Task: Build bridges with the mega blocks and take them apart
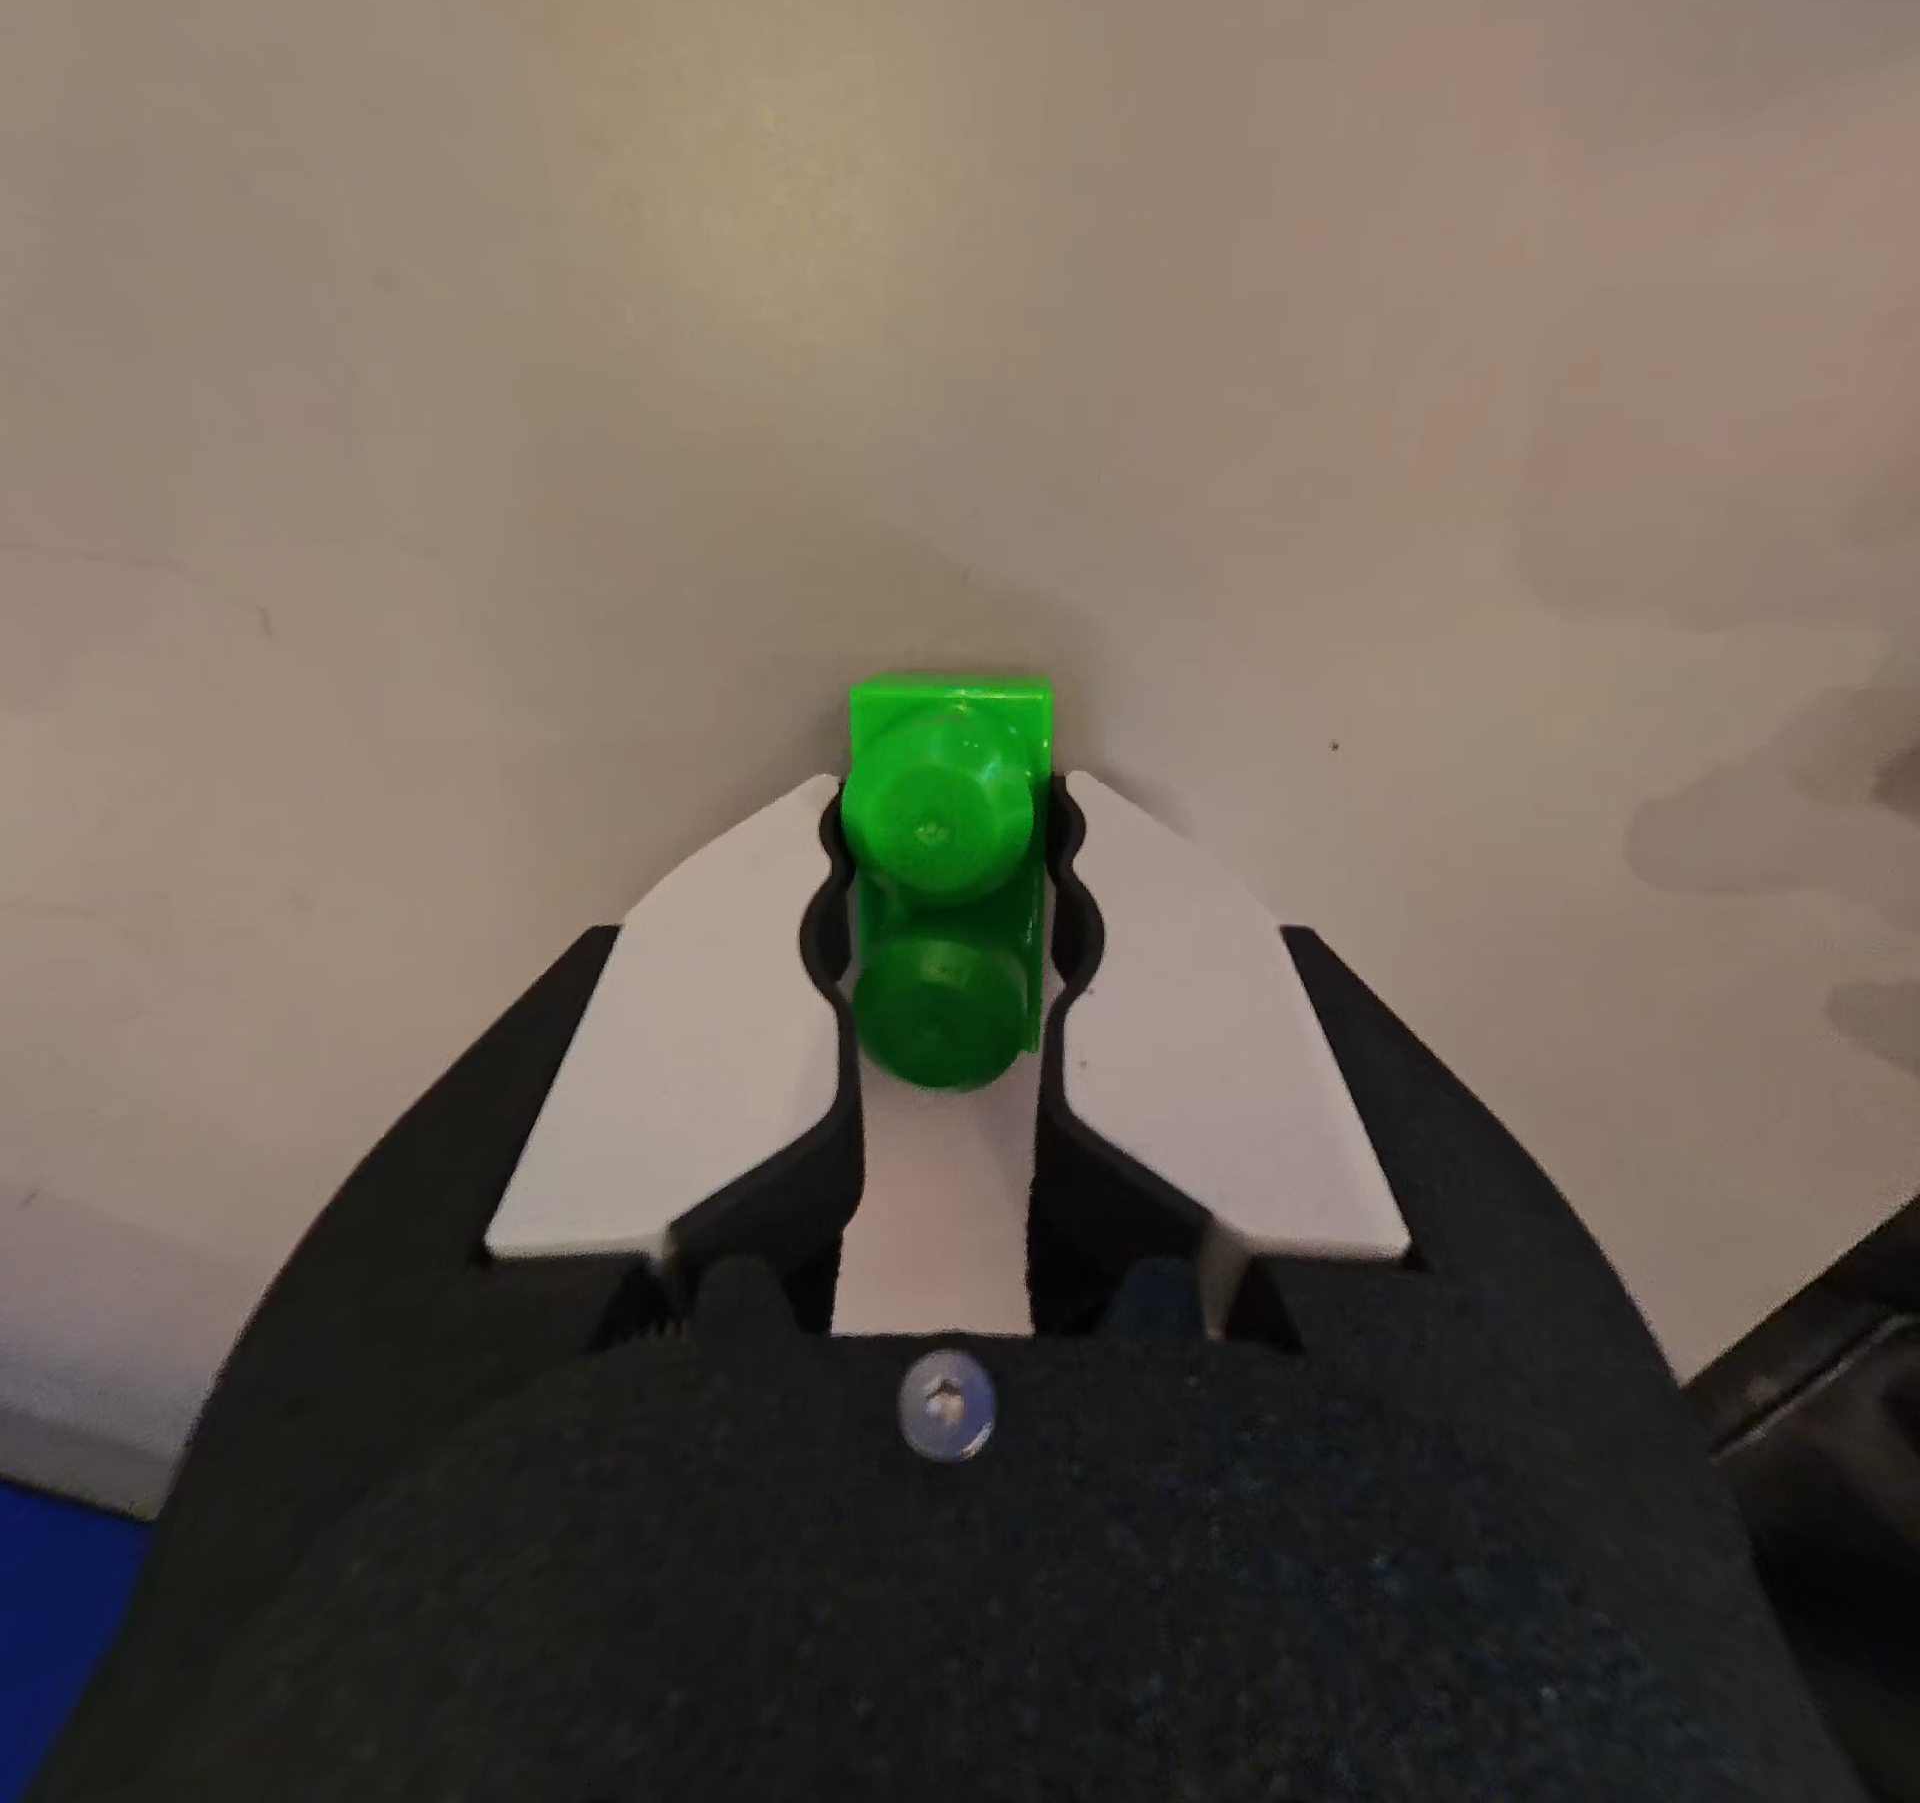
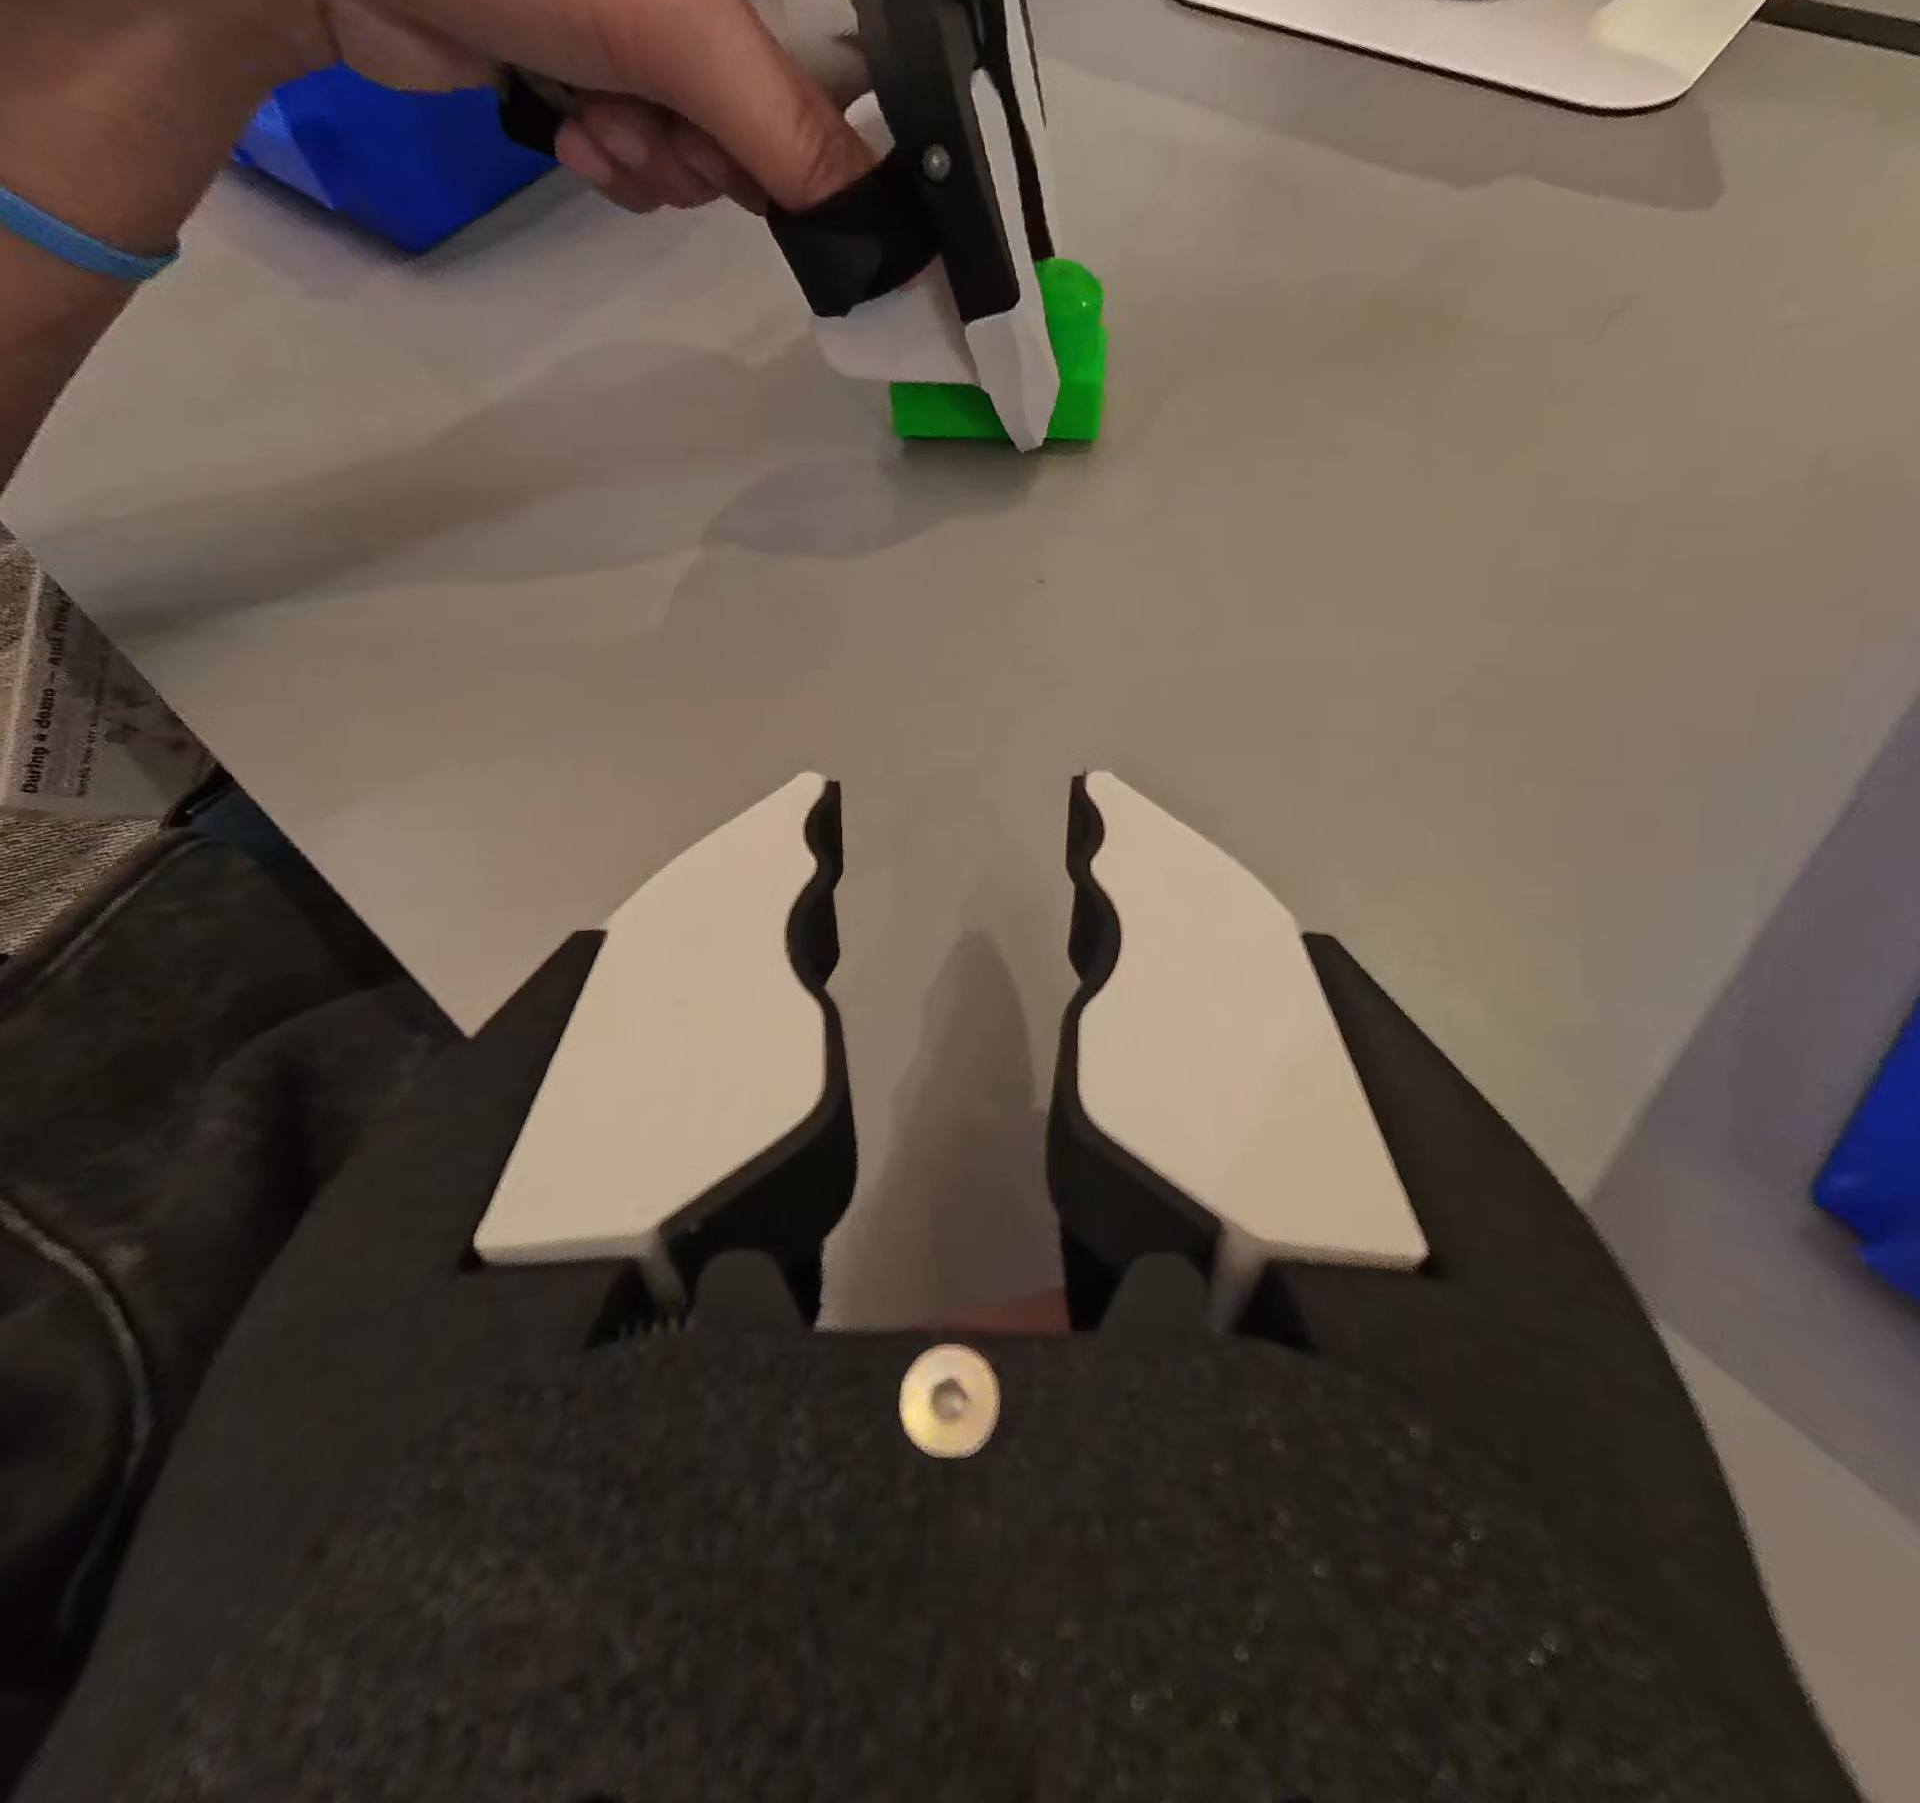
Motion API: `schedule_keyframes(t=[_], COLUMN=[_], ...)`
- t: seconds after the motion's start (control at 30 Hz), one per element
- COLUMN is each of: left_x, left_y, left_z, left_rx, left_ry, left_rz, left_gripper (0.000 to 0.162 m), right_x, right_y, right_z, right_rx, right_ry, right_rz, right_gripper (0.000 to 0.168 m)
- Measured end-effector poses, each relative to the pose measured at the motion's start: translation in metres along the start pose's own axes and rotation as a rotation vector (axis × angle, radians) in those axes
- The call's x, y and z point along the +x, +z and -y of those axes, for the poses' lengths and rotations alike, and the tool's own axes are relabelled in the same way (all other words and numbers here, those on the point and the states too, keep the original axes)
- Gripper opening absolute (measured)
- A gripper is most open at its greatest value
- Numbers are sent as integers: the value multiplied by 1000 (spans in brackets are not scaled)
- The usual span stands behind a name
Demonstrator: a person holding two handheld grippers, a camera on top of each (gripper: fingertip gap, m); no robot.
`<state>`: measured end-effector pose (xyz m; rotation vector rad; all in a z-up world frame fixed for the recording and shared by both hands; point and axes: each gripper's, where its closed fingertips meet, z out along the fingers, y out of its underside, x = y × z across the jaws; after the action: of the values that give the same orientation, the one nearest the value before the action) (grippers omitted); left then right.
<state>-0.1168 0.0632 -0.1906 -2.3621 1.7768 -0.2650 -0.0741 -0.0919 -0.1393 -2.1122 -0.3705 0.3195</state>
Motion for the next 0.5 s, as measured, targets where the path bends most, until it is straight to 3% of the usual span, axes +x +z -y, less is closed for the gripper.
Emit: schedule_keyframes(t=[0.13, 0.23, 0.37, 0.5], left_x=[-1, 13, 41, 55], left_y=[-11, -50, -100, -104], left_z=[-2, -23, -73, -125], left_rx=[92, 303, 701, 821], left_ry=[-33, -54, -189, -294], left_rz=[1, -34, -122, -134], left_gripper=[55, 70, 64, 61], right_x=[4, 7, -4, -2], right_y=[5, 11, 42, 97], right_z=[-5, -7, 8, 31], right_rx=[-23, -34, -42, -116], right_ry=[-8, -1, 58, 18], right_rz=[-40, -93, -86, -136], right_gripper=[44, 50, 66, 82])
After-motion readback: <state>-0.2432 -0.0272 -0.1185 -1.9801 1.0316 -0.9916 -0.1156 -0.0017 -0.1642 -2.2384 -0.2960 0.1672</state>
